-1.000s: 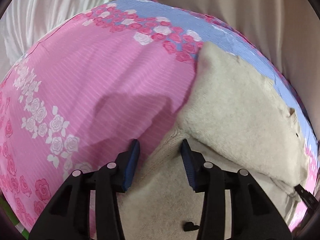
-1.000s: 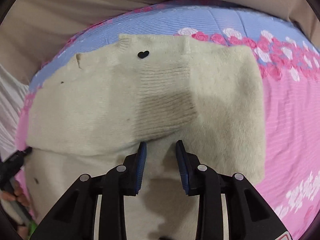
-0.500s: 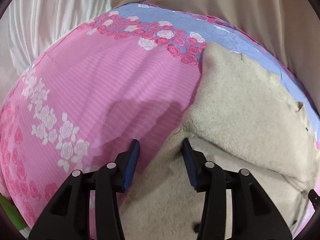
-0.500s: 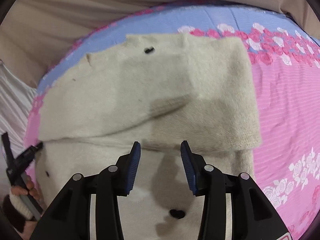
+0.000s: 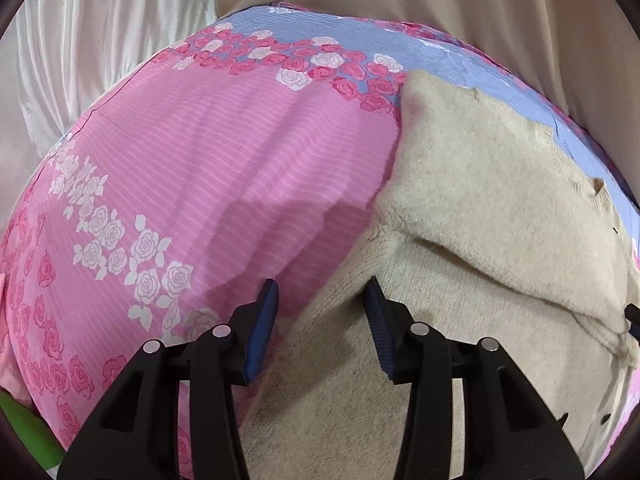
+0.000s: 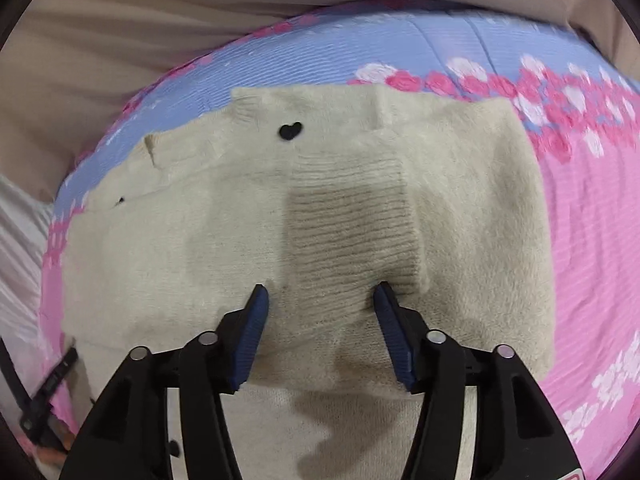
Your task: Fold small clothes
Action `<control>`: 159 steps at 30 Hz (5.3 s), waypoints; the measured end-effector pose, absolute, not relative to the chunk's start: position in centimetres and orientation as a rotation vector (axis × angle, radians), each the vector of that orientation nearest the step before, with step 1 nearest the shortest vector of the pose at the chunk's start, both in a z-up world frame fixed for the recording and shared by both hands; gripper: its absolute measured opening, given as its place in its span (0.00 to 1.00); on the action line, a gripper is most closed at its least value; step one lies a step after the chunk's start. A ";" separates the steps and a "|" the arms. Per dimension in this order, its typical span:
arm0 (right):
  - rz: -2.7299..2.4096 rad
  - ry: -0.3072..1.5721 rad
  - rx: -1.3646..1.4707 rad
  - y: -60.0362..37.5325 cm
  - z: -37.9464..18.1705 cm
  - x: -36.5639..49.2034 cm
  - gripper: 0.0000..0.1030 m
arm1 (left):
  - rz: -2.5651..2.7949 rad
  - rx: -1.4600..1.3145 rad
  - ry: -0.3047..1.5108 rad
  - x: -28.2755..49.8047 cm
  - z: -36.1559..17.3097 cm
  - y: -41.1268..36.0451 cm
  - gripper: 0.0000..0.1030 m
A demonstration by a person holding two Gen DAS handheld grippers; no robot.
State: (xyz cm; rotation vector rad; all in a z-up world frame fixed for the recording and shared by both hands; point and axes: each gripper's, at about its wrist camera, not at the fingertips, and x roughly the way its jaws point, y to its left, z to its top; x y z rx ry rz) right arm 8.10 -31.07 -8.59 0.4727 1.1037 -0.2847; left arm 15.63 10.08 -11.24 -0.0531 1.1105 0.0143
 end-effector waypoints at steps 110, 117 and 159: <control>-0.094 1.302 0.629 -26.1 -11.3 -21.1 0.10 | -0.242 -0.192 1.468 -3.1 -11.8 16.3 0.24; -0.033 1.159 0.714 -27.4 -7.6 -21.2 0.09 | -0.323 -0.519 1.412 -2.3 -8.2 18.7 0.09; -0.347 0.722 0.826 -46.2 -6.8 7.1 0.36 | -0.159 -0.385 1.004 33.1 -6.9 1.8 0.56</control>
